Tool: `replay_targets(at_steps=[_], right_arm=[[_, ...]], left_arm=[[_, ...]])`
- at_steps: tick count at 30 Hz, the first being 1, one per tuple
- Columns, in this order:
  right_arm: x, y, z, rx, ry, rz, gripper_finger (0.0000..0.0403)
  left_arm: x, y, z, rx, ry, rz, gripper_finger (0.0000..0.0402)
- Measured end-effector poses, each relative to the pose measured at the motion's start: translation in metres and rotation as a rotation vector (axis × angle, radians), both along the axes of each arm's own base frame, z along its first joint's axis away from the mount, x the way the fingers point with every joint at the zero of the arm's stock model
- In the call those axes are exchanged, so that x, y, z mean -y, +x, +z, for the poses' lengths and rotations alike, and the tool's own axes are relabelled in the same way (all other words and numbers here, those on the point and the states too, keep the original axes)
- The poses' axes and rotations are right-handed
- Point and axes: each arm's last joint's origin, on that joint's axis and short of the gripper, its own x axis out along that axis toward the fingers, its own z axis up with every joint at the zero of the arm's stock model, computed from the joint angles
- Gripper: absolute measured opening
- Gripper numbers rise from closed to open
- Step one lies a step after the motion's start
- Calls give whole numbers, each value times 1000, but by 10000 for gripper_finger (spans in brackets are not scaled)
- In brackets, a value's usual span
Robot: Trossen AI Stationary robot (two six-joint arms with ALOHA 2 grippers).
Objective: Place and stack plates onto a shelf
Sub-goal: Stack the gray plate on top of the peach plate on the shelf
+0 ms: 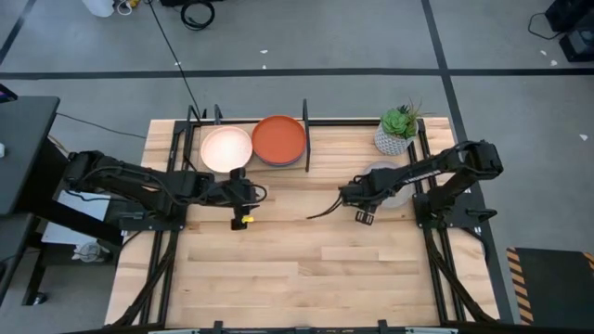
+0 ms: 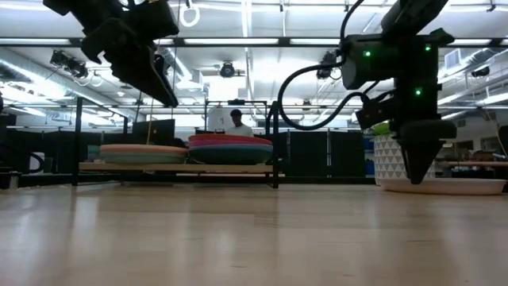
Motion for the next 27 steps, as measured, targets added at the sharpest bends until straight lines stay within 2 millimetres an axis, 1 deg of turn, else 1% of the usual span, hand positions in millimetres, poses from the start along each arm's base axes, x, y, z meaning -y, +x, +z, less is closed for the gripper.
replay_targets(at_steps=[5,10,14,20,27], right_arm=[[9,0,0,2,49,-54,136],[18,-1,0,4,74,-98,112],[23,-1,0,9,81,-116,76],[25,2,0,38,116,-94,12],[25,3,0,52,134,-77,14]], left_arm=[[0,-1,-1,-8,-15,16,148],[3,-1,-1,-6,-22,9,148],[7,-2,-1,-4,-31,3,148],[12,-2,-1,-4,-32,-18,148],[19,-3,-1,-4,-31,-50,148]])
